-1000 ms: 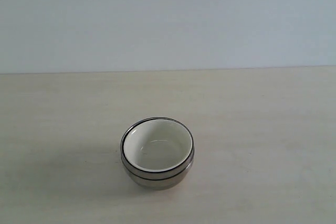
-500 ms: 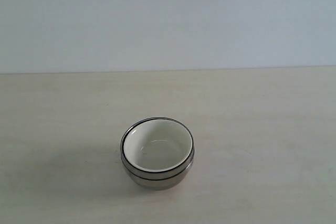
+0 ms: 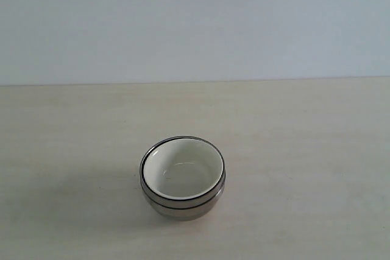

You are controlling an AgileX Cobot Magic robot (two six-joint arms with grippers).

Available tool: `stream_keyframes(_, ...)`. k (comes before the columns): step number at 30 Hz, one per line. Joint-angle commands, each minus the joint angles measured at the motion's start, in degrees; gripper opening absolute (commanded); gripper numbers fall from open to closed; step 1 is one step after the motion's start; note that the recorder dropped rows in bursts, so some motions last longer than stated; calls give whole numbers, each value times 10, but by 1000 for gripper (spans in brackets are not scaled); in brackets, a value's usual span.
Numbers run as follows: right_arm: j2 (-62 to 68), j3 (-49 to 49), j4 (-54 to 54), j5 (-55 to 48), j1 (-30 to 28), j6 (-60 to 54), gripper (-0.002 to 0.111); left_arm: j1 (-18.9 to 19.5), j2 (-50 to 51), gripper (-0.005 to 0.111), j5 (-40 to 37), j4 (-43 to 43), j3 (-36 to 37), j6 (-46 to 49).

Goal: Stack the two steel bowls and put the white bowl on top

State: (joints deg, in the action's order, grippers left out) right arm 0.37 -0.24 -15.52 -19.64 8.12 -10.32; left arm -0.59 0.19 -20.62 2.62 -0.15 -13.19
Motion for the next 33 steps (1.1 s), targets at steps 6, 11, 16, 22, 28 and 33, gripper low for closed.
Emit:
stream_keyframes(6,-4,2,134,3,-3,200,0,1,-2,4,0,-2,1,4)
stream_keyframes(11,-4,2,134,3,-3,175,0,1,-2,4,0,-2,1,4)
stream_keyframes(16,-4,2,134,3,-3,164,0,1,-2,4,0,-2,1,4)
stream_keyframes(22,-4,2,134,3,-3,158,0,1,-2,4,0,-2,1,4)
stream_keyframes(28,-4,2,134,3,-3,158,0,1,-2,4,0,-2,1,4)
stream_keyframes(33,-4,2,133,3,-3,158,0,1,-2,4,0,-2,1,4)
